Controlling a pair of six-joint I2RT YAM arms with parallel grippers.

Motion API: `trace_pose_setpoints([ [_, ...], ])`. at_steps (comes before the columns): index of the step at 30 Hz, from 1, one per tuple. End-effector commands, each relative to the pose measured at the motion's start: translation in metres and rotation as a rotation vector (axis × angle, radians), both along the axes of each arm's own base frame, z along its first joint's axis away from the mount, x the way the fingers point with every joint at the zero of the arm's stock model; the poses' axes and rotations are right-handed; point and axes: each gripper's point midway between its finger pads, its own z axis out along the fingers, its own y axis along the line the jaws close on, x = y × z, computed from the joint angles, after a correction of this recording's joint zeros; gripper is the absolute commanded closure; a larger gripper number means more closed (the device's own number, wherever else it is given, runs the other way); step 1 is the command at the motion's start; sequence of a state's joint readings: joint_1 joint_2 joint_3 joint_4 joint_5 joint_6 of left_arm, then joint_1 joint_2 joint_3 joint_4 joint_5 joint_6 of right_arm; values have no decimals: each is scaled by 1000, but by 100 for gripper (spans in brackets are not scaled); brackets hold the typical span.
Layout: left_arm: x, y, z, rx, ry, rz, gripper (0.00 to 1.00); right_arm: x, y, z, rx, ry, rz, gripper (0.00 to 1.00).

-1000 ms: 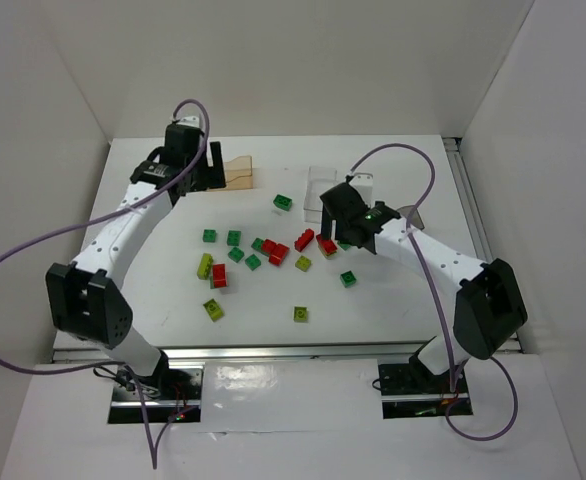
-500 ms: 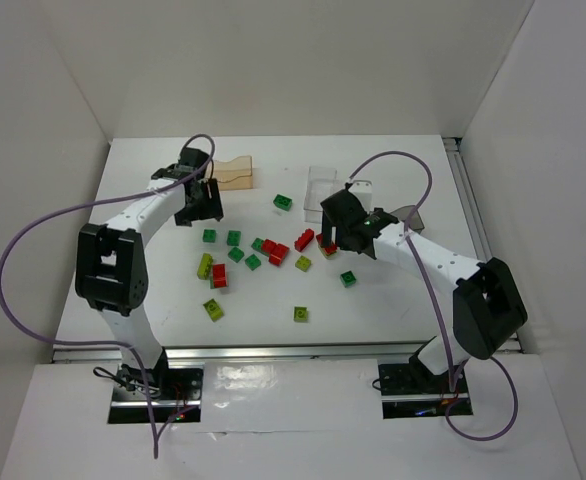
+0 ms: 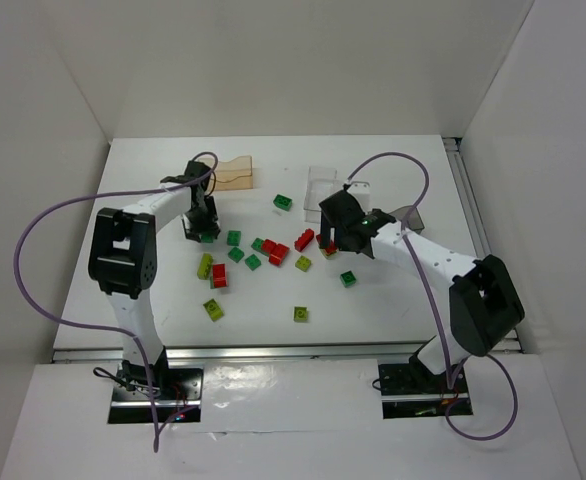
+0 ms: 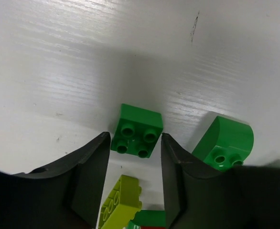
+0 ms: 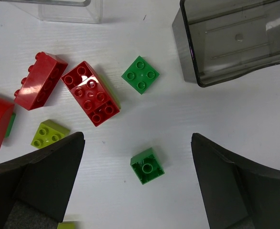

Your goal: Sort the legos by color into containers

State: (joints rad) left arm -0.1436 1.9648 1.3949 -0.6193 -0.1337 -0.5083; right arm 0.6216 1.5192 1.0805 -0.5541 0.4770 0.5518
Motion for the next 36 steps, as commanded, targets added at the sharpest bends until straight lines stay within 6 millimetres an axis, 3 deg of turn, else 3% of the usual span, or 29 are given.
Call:
trace_pose_setpoints([
  [1, 8, -4, 0, -11, -8, 8, 45, 10, 3, 6, -3, -27, -4, 0],
  [7, 8, -2, -6, 0, 10, 11, 46, 8, 2, 0, -13, -12, -4, 0],
  [10, 8, -2, -6, 0, 11, 11, 60, 9, 0, 1, -23, -18, -12, 0],
  [14, 16, -2, 25, -2, -59, 14, 72, 13, -8, 2, -76, -22, -31, 0],
  [19, 46, 1, 85, 13, -212, 20, 73, 14, -17, 6, -133, -25, -50, 0],
  [22, 71, -7, 109, -18, -275, 12, 73, 18, -16, 22, -104, -75, -59, 0],
  [23, 74, -7, 112, -18, -277, 11, 73, 16, -15, 21, -94, -77, -43, 0],
  [28, 112, -16, 121, -43, -332, 4, 73, 25, -10, 54, -10, -193, -27, 0],
  [31, 137, -20, 121, -47, -361, 4, 74, 27, -11, 59, 9, -208, -32, 0],
  [32, 145, -21, 130, -55, -386, 12, 74, 29, -12, 63, 7, -220, -39, 0],
  [33, 151, -22, 120, -54, -374, 12, 74, 31, -15, 63, 6, -220, -50, 0],
  [36, 170, -20, 124, -62, -409, 29, 73, 31, -20, 72, -5, -241, -69, 0],
])
